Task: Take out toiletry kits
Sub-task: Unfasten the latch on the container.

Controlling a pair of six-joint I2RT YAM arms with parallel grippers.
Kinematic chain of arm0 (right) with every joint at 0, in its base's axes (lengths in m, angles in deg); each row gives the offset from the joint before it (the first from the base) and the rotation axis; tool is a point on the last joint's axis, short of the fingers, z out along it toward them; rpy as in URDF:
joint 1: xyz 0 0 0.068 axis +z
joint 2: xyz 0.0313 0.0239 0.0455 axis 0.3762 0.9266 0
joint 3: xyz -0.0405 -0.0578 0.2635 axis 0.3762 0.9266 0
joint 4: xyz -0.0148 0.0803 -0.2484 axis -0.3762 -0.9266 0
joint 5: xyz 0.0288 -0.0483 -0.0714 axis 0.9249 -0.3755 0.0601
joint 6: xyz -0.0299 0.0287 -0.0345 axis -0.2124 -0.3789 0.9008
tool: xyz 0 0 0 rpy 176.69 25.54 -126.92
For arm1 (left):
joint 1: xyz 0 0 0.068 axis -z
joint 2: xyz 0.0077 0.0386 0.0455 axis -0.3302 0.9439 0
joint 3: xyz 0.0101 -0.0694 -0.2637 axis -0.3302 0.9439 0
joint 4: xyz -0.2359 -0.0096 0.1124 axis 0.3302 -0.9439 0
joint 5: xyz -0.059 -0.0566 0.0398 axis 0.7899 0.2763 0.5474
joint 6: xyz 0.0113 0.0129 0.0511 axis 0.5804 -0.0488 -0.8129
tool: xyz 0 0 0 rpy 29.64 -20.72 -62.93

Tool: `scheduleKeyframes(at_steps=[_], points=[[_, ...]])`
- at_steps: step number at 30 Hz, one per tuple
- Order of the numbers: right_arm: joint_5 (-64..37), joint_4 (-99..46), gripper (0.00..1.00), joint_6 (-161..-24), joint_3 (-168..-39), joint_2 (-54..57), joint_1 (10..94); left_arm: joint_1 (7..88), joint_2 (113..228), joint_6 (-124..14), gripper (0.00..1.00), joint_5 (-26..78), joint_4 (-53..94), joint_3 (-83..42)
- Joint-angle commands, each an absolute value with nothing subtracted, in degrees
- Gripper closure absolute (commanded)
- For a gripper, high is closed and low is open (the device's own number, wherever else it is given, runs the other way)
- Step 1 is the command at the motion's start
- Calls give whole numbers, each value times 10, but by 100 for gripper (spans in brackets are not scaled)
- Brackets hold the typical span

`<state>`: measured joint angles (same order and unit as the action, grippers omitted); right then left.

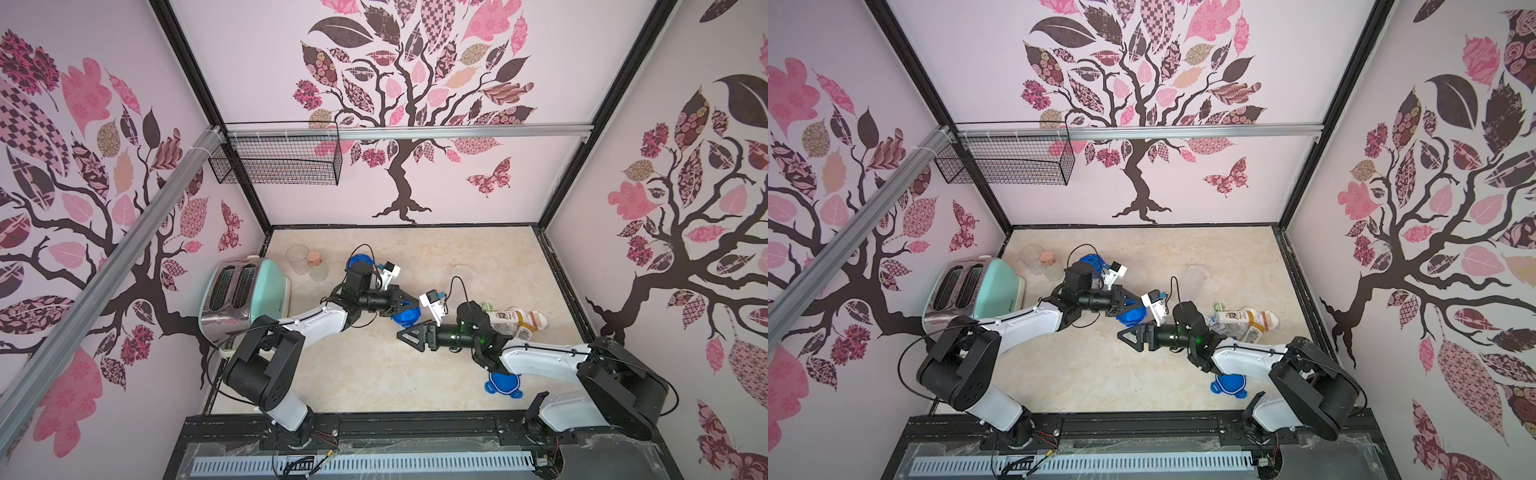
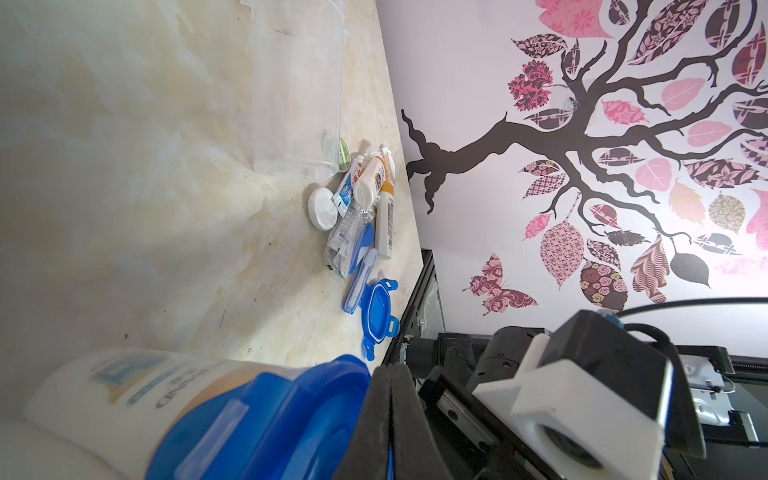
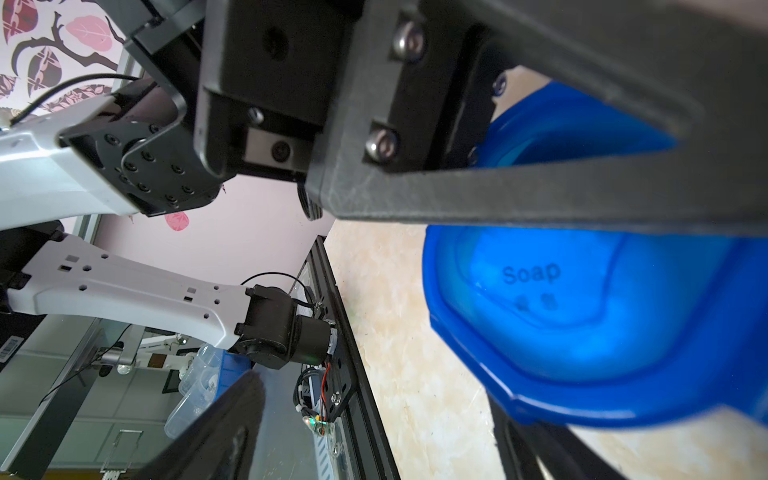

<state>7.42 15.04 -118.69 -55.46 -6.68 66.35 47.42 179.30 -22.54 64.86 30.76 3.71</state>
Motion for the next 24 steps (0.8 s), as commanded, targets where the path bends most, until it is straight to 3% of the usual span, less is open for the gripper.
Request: scheduleKeyframes(at_steps=[1, 24], points=[[76, 169, 14, -1167, -582, -60, 664, 476, 1827, -250, 92, 615, 240, 57], [63, 143, 14, -1124, -566, -41, 642, 476, 1831, -257, 93, 612, 231, 55]])
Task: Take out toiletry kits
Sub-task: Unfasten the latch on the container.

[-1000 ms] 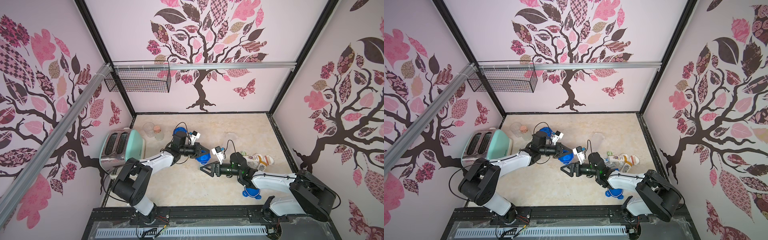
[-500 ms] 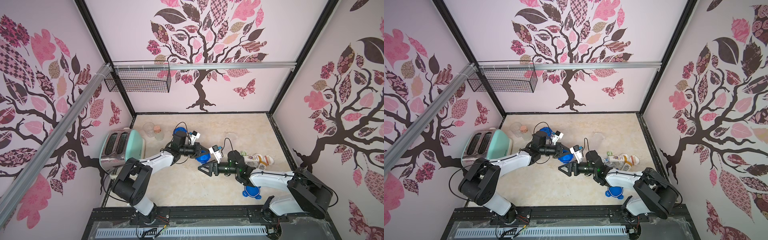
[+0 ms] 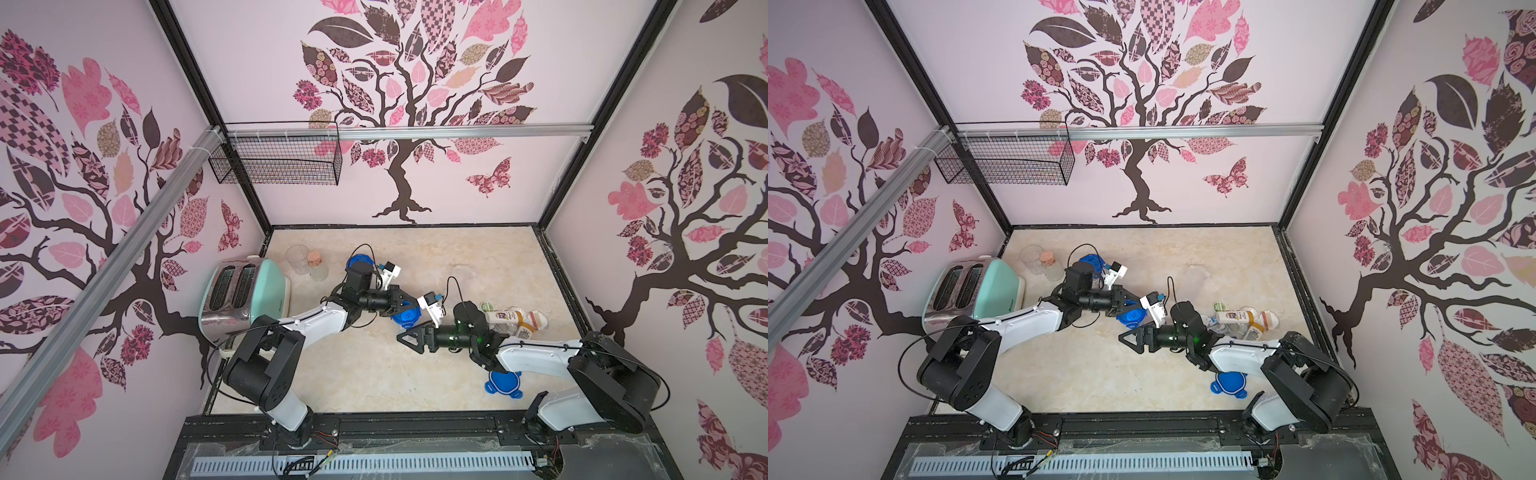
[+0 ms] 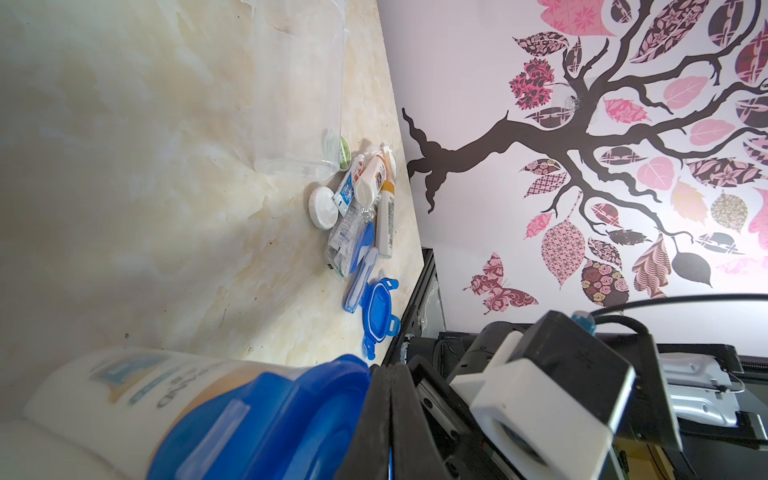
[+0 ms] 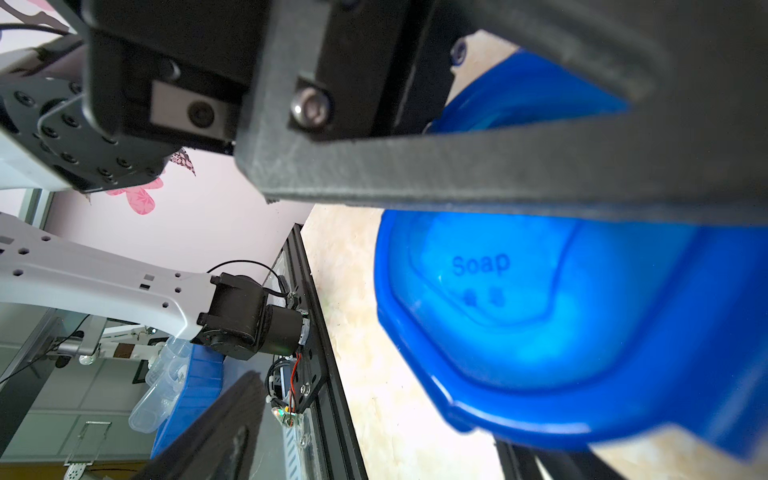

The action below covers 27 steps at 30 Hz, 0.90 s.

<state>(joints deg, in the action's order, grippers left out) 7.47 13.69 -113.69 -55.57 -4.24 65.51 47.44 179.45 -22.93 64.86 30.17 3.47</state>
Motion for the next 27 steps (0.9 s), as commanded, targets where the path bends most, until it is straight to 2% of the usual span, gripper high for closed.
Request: scheduleKeyframes(at_steps=[1, 19, 27], points=[[68, 143, 14, -1122, -571, -41, 642, 476, 1830, -257, 93, 612, 229, 54], [149, 264, 14, -1048, -584, -29, 642, 482, 1837, -260, 94, 610, 228, 56], [178, 370, 16, -1007, -570, 7, 642, 483, 1840, -262, 94, 608, 226, 57]])
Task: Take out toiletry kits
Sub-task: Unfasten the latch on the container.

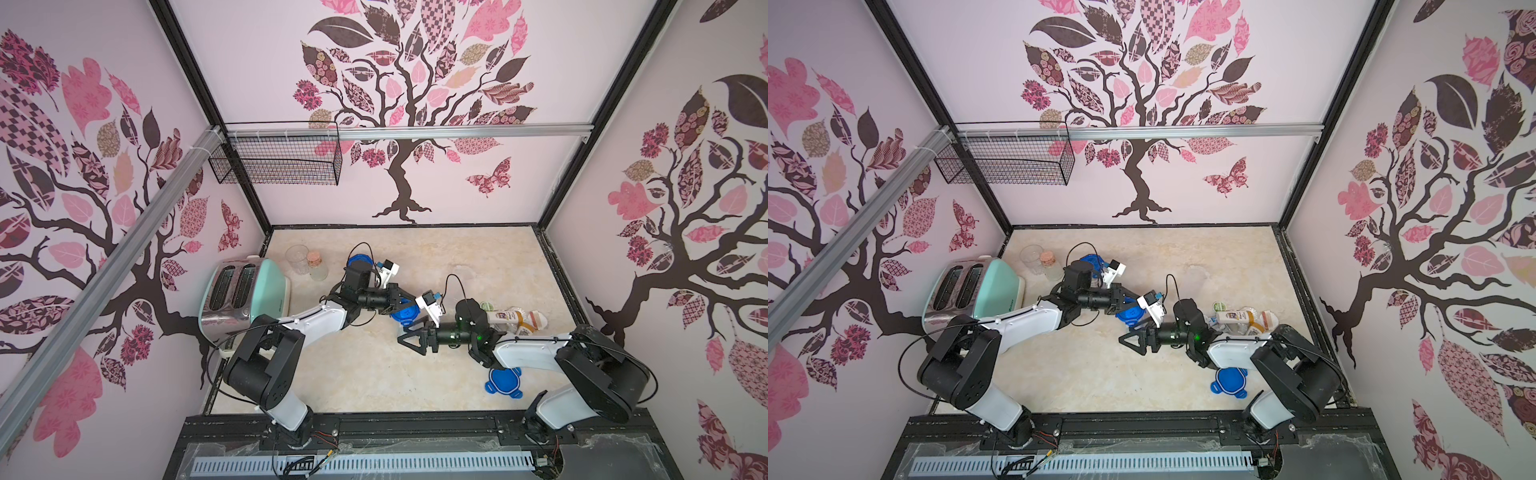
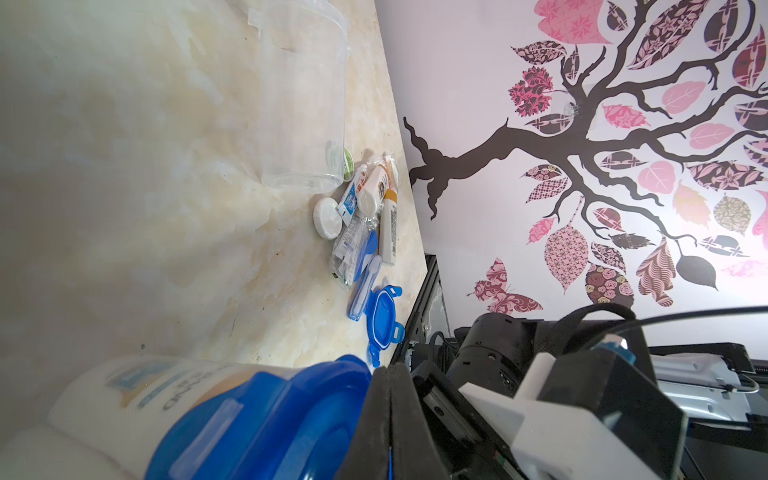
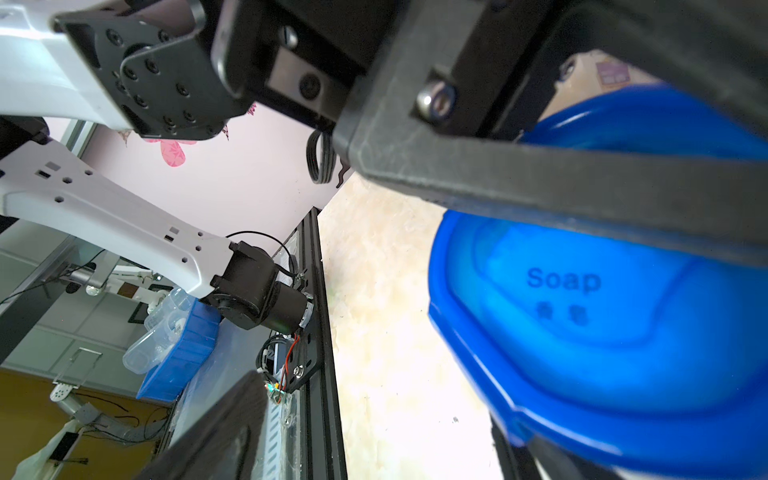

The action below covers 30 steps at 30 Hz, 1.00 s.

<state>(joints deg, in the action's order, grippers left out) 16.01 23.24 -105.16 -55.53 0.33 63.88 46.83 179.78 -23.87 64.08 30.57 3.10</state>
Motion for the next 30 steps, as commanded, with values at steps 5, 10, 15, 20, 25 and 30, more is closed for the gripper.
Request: scheduleKeyframes(at_steps=[5, 10, 15, 20, 25, 30], points=[[182, 408, 17, -987, -564, 32, 643, 484, 1836, -268, 94, 604, 219, 57], [181, 433, 17, -962, -551, 39, 642, 486, 1838, -269, 94, 603, 219, 56], [180, 445, 17, -927, -545, 42, 642, 490, 1839, -274, 95, 601, 213, 53], [188, 466, 18, -909, -537, 48, 643, 491, 1839, -279, 95, 595, 205, 51], [190, 485, 18, -900, -526, 53, 643, 492, 1838, -282, 95, 592, 201, 51], [170, 443, 15, -934, -530, 48, 642, 493, 1836, -285, 95, 590, 195, 50]])
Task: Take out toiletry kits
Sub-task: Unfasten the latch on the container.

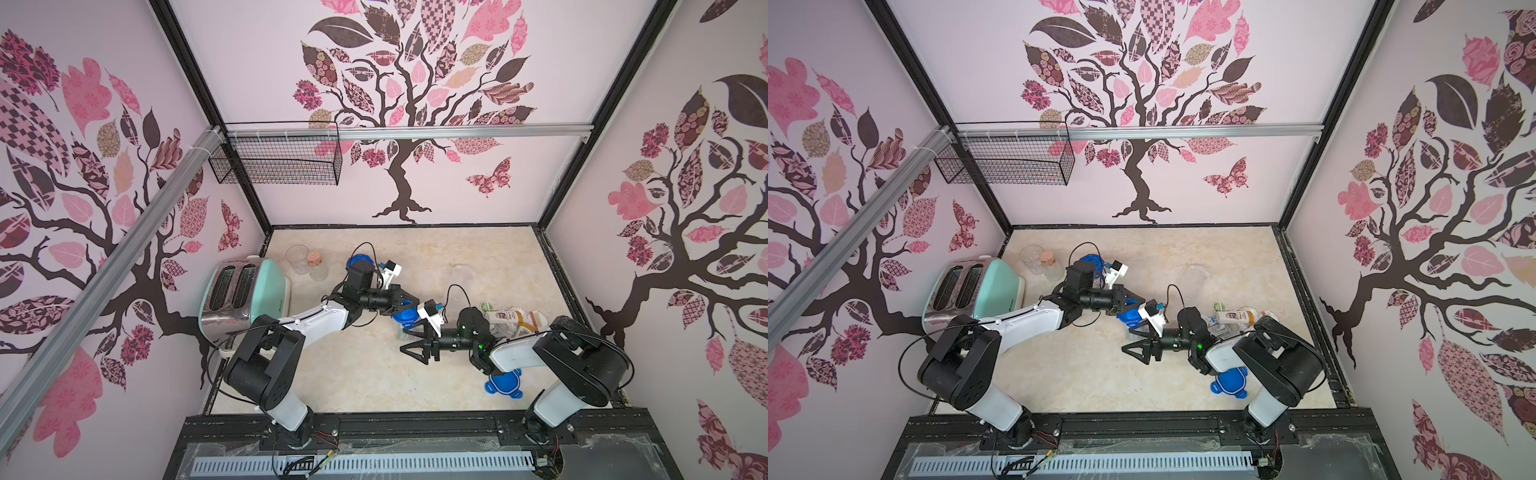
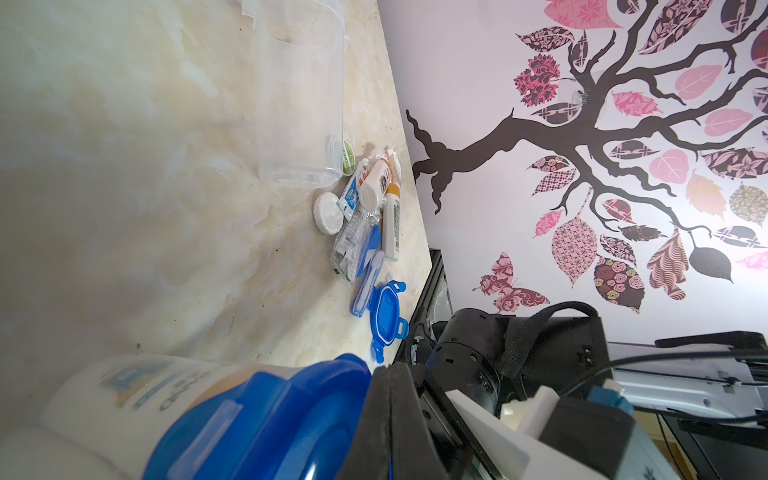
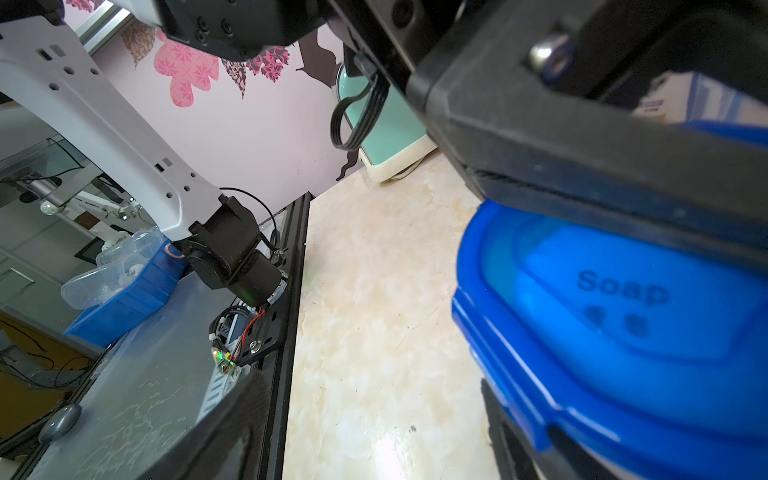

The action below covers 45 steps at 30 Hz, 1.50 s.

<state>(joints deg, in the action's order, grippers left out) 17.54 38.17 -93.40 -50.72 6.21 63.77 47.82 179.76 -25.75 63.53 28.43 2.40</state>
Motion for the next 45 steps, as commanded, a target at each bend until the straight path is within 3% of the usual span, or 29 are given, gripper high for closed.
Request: scheduleKeyframes(at_steps=[1, 15, 26, 36, 45], points=[[166, 431, 13, -947, -530, 46, 640, 493, 1835, -286, 95, 589, 196, 50], [181, 471, 13, -1141, -523, 55, 596, 495, 1829, -293, 95, 583, 184, 50], [204, 470, 14, -1204, -545, 82, 583, 497, 1834, -296, 96, 583, 180, 46], [196, 454, 15, -1093, -568, 49, 583, 503, 1839, -302, 96, 577, 171, 41], [191, 648, 17, -1022, -543, 102, 583, 503, 1840, -307, 96, 575, 166, 41]])
